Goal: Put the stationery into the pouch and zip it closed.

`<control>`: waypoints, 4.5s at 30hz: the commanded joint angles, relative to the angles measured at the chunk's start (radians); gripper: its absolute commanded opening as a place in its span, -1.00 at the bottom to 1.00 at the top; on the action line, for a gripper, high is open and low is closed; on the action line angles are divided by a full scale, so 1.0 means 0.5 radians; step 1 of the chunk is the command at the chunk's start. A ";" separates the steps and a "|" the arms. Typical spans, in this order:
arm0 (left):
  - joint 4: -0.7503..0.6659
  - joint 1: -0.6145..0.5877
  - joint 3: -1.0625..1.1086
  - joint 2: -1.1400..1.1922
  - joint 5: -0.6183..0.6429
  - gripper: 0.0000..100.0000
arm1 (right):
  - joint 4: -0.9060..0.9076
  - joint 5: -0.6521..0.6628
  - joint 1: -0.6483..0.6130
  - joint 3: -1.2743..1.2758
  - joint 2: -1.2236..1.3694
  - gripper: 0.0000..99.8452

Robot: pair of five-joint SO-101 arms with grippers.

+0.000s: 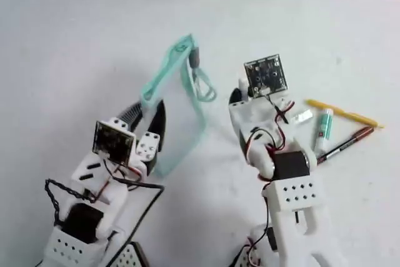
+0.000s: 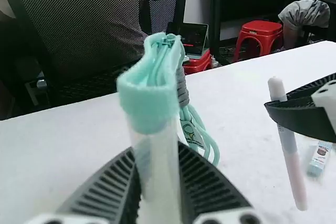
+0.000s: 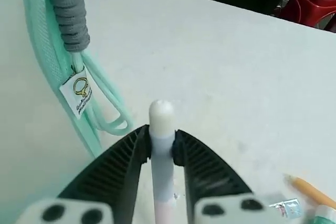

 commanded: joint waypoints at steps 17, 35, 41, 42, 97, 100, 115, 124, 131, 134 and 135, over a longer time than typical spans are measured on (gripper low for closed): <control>-0.009 -0.026 0.015 0.017 -0.031 -0.95 | -0.048 -0.018 0.002 0.000 -0.041 -0.96; -0.012 -0.029 0.015 0.014 -0.031 -0.95 | -0.048 -0.018 -0.002 0.000 -0.041 -0.96; -0.012 -0.029 0.015 0.014 -0.031 -0.95 | -0.048 -0.018 -0.002 0.000 -0.038 -0.96; -0.012 -0.029 0.015 0.014 -0.031 -0.95 | -0.048 -0.018 -0.002 0.000 -0.038 -0.96; 0.003 0.091 0.058 0.011 -0.015 -0.71 | 0.931 -0.034 -0.959 -2.492 0.591 -0.96; 0.003 0.091 0.058 0.011 -0.015 -0.71 | 0.934 -0.034 -0.962 -2.415 0.640 -0.96; 0.003 0.091 0.061 0.011 -0.028 -0.72 | 0.947 -0.052 -1.036 -2.191 0.677 -0.96; 0.003 0.091 0.061 0.011 -0.028 -0.72 | 1.036 -0.157 -0.922 -2.197 0.677 -0.70; 0.003 0.091 0.061 0.011 -0.028 -0.72 | 1.152 -0.141 -0.916 -2.203 0.674 -0.38; 0.003 0.091 0.064 0.011 -0.028 -0.72 | 1.201 -0.141 -0.806 -2.246 0.631 -0.38; 0.003 0.091 0.064 0.011 -0.028 -0.73 | 1.223 -0.141 -0.744 -2.259 0.606 -0.38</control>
